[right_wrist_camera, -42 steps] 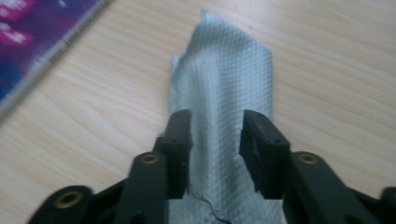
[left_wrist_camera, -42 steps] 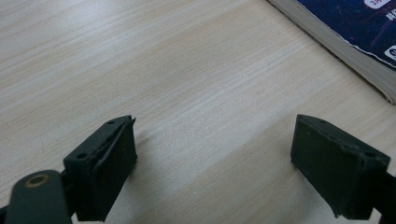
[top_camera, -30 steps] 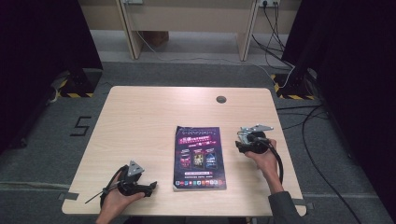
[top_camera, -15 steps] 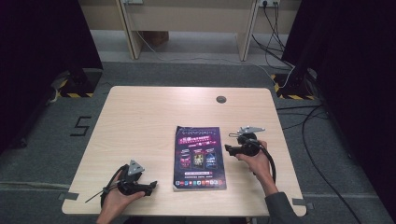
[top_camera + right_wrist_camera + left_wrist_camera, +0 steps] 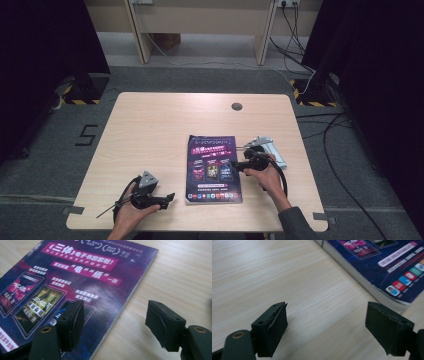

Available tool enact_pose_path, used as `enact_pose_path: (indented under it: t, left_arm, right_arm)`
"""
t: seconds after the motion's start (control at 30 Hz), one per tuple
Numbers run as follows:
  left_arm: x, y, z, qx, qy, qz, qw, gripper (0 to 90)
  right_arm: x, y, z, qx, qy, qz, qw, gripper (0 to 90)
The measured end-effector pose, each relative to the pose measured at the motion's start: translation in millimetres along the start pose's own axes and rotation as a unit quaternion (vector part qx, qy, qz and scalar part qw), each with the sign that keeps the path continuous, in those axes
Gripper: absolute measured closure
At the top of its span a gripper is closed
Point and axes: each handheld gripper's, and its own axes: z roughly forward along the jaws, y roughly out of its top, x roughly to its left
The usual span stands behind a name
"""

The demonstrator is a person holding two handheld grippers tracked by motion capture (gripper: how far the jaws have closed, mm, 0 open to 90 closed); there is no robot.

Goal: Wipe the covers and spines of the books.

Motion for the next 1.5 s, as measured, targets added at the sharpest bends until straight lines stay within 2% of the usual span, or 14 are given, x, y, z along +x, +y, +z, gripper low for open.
enact_pose_path:
  t: [0.07, 0.13, 0.23, 0.33, 0.47, 0.53, 0.67, 0.83, 1.07, 1.17, 1.3, 1.43, 1.5]
  left_arm:
    - [-2.3, 2.7, 1.9, -0.009, -0.008, -0.002, 0.9999, 17.3]
    - [-4.0, 5.2, 5.4, -0.015, -0.015, -0.013, 0.9997, 17.3]
    - [-5.2, 9.5, 10.3, -0.017, -0.023, -0.015, 0.9995, 17.3]
    - [-5.7, 14.0, 14.5, -0.024, -0.031, -0.028, 0.9988, 17.3]
    - [-7.8, 19.3, 21.1, -0.023, -0.032, -0.023, 0.999, 17.5]
    - [-9.3, 21.9, 24.2, -0.021, -0.033, -0.02, 0.999, 17.7]
    - [-13.5, 27.2, 30.5, -0.02, -0.036, -0.016, 0.999, 18.1]
    - [-21.4, 32.7, 38.7, -0.012, -0.046, 0.0, 0.9989, 19.2]
    - [-27.1, 35.1, 48.3, -0.001, -0.056, 0.007, 0.9984, 24.0]
    - [-30.4, 35.7, 49.6, -0.003, -0.066, 0.017, 0.9977, 28.1]
    - [-32.0, 35.3, 48.7, 0.001, -0.059, 0.022, 0.998, 27.5]
    - [-32.2, 33.8, 46.1, 0.005, -0.052, 0.025, 0.9983, 27.7]
    - [-32.4, 32.2, 43.1, 0.011, -0.05, 0.028, 0.9983, 27.7]
  right_arm:
    - [2.6, 0.3, 2.1, 0.001, 0.003, -0.001, 1.0, 31.8]
    - [4.7, 0.8, 4.1, 0.003, -0.003, -0.003, 1.0, 31.9]
    - [6.6, 1.2, 8.1, 0.004, -0.001, -0.004, 1.0, 32.0]
    - [9.6, 0.8, 13.7, 0.012, -0.001, -0.007, 0.9999, 31.9]
    - [13.0, 1.1, 18.1, 0.015, -0.004, -0.013, 0.9998, 29.8]
    - [14.5, 1.5, 18.4, 0.017, -0.005, -0.008, 0.9998, 29.1]
    - [15.9, 1.5, 20.0, 0.012, -0.004, -0.012, 0.9999, 29.4]
    - [18.0, 1.3, 21.0, 0.011, -0.006, -0.016, 0.9998, 27.8]
    - [19.5, 0.6, 21.2, 0.008, -0.008, -0.011, 0.9999, 26.2]
    - [20.4, 0.5, 21.8, 0.007, -0.01, -0.014, 0.9998, 27.0]
    - [22.5, 0.2, 21.9, 0.004, -0.003, -0.009, 0.9999, 30.0]
    - [24.1, 0.0, 21.6, 0.005, -0.002, -0.014, 0.9999, 31.7]
    - [25.1, -1.0, 20.6, 0.004, 0.005, -0.006, 1.0, 33.3]
